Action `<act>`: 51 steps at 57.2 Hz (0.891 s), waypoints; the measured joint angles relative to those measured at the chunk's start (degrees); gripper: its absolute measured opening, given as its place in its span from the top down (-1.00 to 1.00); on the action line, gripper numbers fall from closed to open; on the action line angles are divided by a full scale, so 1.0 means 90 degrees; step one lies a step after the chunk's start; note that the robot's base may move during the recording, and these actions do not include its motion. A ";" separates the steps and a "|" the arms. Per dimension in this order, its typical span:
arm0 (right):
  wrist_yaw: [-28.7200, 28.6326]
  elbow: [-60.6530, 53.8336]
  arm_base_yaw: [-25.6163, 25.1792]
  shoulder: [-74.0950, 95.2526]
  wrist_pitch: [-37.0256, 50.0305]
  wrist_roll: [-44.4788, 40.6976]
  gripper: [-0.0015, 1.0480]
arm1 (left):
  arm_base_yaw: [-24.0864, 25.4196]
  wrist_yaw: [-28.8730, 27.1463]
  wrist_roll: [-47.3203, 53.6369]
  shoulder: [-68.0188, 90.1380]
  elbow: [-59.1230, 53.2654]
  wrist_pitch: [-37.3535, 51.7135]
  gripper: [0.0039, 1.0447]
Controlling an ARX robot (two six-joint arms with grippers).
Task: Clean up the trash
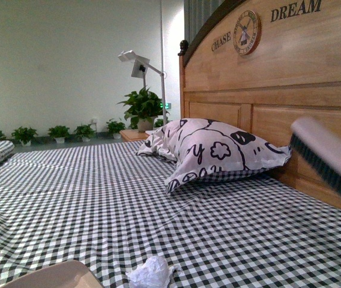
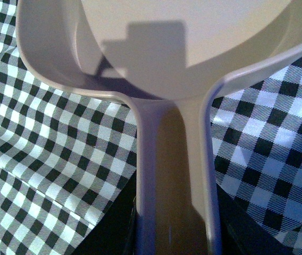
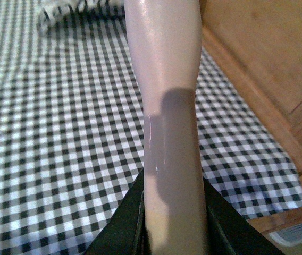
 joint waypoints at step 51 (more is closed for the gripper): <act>-0.1207 0.1513 0.1350 0.4379 0.1141 -0.0449 0.61 | -0.0005 -0.0002 0.0000 0.0007 0.0000 0.0000 0.51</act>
